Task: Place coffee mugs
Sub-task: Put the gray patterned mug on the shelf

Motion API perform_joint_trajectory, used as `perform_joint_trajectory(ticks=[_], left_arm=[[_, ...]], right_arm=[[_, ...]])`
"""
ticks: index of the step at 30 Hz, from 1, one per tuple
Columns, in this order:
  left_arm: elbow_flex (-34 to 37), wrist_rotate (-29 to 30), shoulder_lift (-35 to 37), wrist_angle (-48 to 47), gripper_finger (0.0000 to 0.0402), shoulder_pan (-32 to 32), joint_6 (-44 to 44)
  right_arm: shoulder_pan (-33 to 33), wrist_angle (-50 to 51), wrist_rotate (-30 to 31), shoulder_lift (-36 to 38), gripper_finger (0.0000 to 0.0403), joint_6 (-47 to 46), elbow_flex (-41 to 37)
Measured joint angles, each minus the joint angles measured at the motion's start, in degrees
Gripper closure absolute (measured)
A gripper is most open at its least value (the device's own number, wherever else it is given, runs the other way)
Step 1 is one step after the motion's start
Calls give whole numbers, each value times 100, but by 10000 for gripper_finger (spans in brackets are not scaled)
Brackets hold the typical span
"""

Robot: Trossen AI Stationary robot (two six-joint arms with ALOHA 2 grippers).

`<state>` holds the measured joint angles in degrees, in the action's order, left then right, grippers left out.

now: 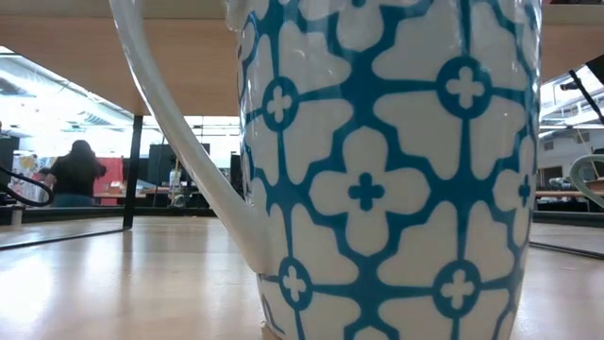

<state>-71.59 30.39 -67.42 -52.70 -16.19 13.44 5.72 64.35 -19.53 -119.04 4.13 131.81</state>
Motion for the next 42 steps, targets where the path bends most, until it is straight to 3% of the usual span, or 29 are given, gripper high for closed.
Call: perform_joint_trajectory(ticks=[7, 32, 42], left_arm=[[0, -517, -2, 15, 246, 0, 291], [0, -821, -12, 64, 246, -2, 711], [0, -824, -55, 1459, 246, 34, 694]], right_arm=[[-17, 125, 24, 9, 374, -62, -81], [-46, 81, 42, 11, 373, -100, -437], [-46, 75, 39, 11, 373, -102, -437]])
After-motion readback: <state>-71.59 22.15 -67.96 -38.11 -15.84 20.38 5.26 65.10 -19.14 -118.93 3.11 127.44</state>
